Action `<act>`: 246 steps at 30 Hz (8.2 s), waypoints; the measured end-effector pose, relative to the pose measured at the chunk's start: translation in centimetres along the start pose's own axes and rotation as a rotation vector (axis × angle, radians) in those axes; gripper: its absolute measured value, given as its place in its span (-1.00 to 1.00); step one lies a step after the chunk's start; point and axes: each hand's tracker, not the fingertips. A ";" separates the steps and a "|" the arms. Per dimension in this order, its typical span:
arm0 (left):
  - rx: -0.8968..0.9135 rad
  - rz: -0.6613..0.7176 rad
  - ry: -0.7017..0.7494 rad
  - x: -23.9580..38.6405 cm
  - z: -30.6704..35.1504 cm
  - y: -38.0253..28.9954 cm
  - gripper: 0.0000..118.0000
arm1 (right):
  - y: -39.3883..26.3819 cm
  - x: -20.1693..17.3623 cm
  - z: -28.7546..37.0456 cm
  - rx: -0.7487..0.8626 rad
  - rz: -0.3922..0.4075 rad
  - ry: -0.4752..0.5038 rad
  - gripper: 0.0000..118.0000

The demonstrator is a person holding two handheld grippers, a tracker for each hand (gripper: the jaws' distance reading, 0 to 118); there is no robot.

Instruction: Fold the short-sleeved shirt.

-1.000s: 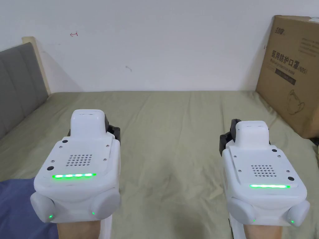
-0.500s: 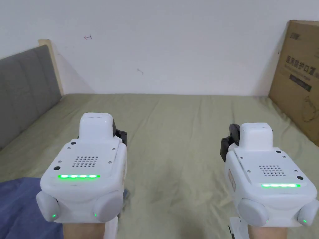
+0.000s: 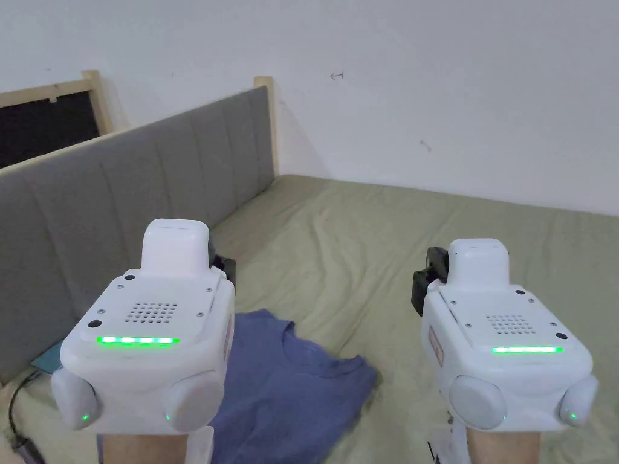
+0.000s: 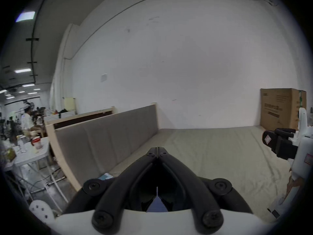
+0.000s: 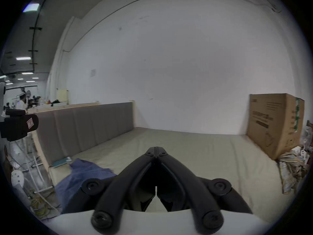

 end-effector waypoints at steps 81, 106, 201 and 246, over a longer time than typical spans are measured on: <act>-0.539 0.056 -0.910 26.4 -9.9 9.5 -0.83 | -3.1 19.0 7.6 -0.224 -0.165 -0.423 -1.00; -1.015 -0.180 -1.077 43.7 -2.1 -15.1 -0.82 | -8.5 28.3 17.3 -0.367 -0.243 -0.684 -1.00; -0.651 -0.038 -0.556 17.8 -14.0 0.3 -0.86 | 6.4 42.8 3.3 -0.574 -0.242 -0.568 -0.94; -0.530 -0.007 -0.175 12.7 -33.1 1.0 -0.87 | 3.4 44.5 -8.3 -0.598 -0.367 -0.549 -0.94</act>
